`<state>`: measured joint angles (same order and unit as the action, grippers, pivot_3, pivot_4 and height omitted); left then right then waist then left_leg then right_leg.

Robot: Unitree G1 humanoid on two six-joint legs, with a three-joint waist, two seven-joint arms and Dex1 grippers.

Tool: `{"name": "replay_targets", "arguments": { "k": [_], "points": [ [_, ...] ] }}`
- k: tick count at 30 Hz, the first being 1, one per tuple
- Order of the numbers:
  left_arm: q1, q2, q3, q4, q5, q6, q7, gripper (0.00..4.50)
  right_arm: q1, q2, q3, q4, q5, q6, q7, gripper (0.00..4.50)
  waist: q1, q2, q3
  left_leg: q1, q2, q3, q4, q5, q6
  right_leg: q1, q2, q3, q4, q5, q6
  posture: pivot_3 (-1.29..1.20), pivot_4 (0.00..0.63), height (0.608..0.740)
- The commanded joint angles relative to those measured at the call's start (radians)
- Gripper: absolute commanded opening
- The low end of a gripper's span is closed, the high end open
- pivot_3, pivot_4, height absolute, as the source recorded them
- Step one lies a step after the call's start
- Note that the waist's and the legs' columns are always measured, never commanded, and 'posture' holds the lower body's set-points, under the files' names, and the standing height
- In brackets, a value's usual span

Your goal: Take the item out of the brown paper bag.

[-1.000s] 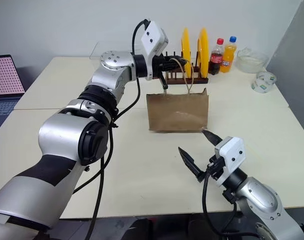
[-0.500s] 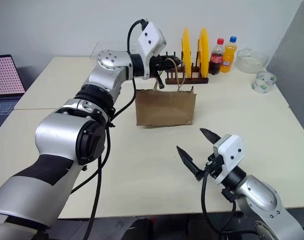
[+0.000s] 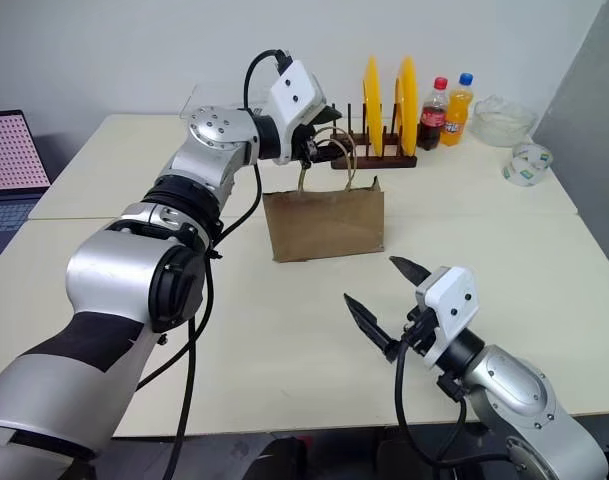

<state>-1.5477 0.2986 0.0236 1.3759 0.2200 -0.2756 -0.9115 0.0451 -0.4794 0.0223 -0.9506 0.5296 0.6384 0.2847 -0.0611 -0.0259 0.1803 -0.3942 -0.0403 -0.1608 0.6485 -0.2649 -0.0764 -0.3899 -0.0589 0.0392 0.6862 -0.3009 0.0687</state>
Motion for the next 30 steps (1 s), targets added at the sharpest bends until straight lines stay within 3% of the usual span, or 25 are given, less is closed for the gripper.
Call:
{"name": "replay_targets", "arguments": {
  "k": [1,6,14,18,19,22,25,30],
  "points": [
    [0.000,0.065,-0.015,-0.027,0.007,-0.039,-0.069,3.98,-0.017,-0.009,-0.008,-0.056,-0.005,0.008,-0.015,4.50,-0.002,0.000,0.000,0.000,0.000,0.000,0.000,0.000,0.000,0.000,0.000,0.000,0.000,0.000,0.000,0.00,0.150,0.740],
    [0.050,0.137,-0.002,-0.045,-0.040,-0.020,-0.259,3.98,-0.044,-0.026,-0.002,-0.024,-0.047,-0.005,-0.008,4.50,-0.003,0.000,0.000,0.001,0.000,0.000,0.001,0.000,0.001,0.000,0.000,0.000,0.003,0.000,0.000,0.00,0.150,0.740],
    [0.180,0.249,0.082,-0.143,-0.179,0.072,-0.392,3.98,-0.165,-0.044,-0.013,0.072,-0.091,-0.013,0.030,4.50,-0.015,0.000,0.000,0.002,0.000,0.000,0.004,0.000,0.002,0.000,0.000,0.001,0.007,0.000,0.000,0.00,0.150,0.740],
    [0.424,0.296,0.146,-0.526,-0.339,0.301,-0.450,3.98,-0.280,-0.057,-0.069,0.186,-0.077,-0.018,0.058,4.50,-0.028,0.001,-0.001,0.003,0.000,0.000,0.005,0.000,0.002,0.000,0.000,0.002,0.010,0.000,0.000,0.00,0.150,0.740],
    [0.561,0.318,0.145,-0.755,-0.392,0.412,-0.462,3.98,-0.335,-0.062,-0.072,0.242,-0.085,-0.029,0.072,4.50,-0.030,0.002,-0.001,0.003,0.001,0.000,0.005,0.000,0.002,0.000,0.000,0.003,0.010,0.000,0.000,0.00,0.150,0.740],
    [0.819,0.345,0.148,-1.233,-0.510,0.664,-0.400,4.02,-0.459,-0.074,-0.063,0.383,-0.111,-0.063,0.115,3.60,-0.038,0.002,-0.001,0.004,0.002,0.000,0.005,0.000,0.001,0.000,0.001,0.005,0.011,0.000,0.000,0.00,0.150,0.740],
    [0.983,0.310,0.170,-1.542,-0.586,0.809,-0.254,4.02,-0.619,-0.086,-0.007,0.592,-0.182,-0.126,0.180,2.52,-0.023,0.002,-0.001,0.003,0.003,-0.001,0.007,0.000,0.001,0.000,0.002,0.003,0.010,0.000,-0.001,0.00,0.150,0.740],
    [1.178,0.220,0.200,-1.823,-0.648,0.926,-0.016,4.02,-0.862,-0.069,0.089,0.960,-0.308,-0.287,0.293,0.76,-0.018,0.005,-0.002,0.004,0.001,0.000,0.010,-0.001,0.002,0.003,0.000,0.004,0.010,0.000,-0.001,0.00,0.150,0.740]
  ]
}}
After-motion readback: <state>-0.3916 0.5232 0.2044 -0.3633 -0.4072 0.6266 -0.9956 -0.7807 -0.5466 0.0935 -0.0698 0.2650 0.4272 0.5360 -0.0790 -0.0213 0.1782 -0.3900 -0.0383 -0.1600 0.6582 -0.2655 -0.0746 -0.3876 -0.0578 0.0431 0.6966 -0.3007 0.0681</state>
